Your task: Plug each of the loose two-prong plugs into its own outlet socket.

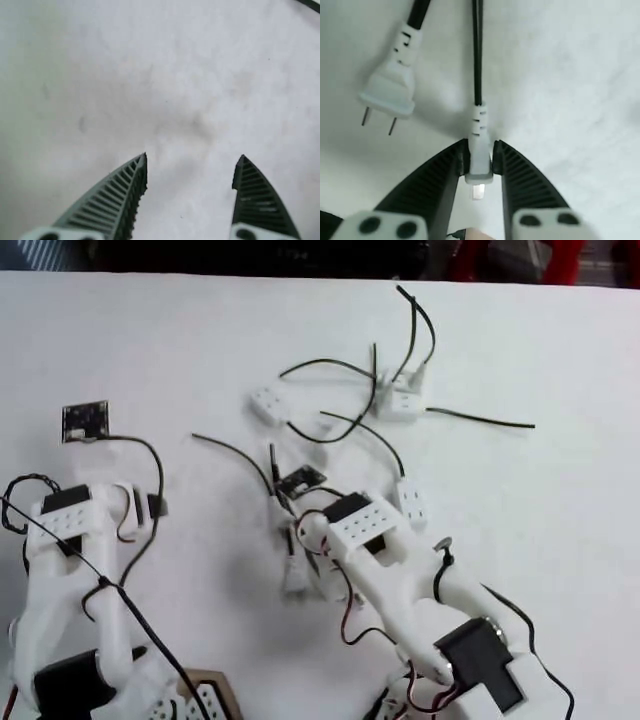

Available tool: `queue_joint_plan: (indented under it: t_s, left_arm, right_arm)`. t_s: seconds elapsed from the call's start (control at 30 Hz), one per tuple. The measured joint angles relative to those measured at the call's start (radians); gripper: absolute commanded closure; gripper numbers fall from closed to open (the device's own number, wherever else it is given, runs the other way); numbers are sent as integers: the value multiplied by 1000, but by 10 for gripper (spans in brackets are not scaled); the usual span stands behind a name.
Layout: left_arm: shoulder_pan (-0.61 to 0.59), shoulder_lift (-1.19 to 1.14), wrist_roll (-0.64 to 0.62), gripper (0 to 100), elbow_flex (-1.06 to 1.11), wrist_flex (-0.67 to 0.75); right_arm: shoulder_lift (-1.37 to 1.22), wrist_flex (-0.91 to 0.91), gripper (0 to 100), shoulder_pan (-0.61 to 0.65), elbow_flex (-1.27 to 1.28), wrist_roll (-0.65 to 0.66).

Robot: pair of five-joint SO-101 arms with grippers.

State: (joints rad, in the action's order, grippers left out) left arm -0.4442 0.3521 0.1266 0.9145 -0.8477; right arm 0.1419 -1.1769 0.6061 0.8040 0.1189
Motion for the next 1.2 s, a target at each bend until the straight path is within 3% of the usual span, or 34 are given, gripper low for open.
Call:
queue_joint_plan:
  t_s: [0.2,0.43,0.63,0.8,0.97,1.2]
  left_arm:
    - [0,0,0,725,0,0]
    - [0,0,0,725,0,0]
    - [0,0,0,725,0,0]
    - [28,0,0,723,0,0]
    - [74,0,0,723,18,29]
    - [150,0,0,723,12,37]
  right_arm:
    - [112,-71,981,0,0,0]
    - [500,-230,981,-2,0,2]
    - [844,-222,981,-31,0,2]
    - [980,-51,981,-28,80,0]
    - [1000,252,981,-28,273,-46]
    - [1005,523,981,78,451,-152]
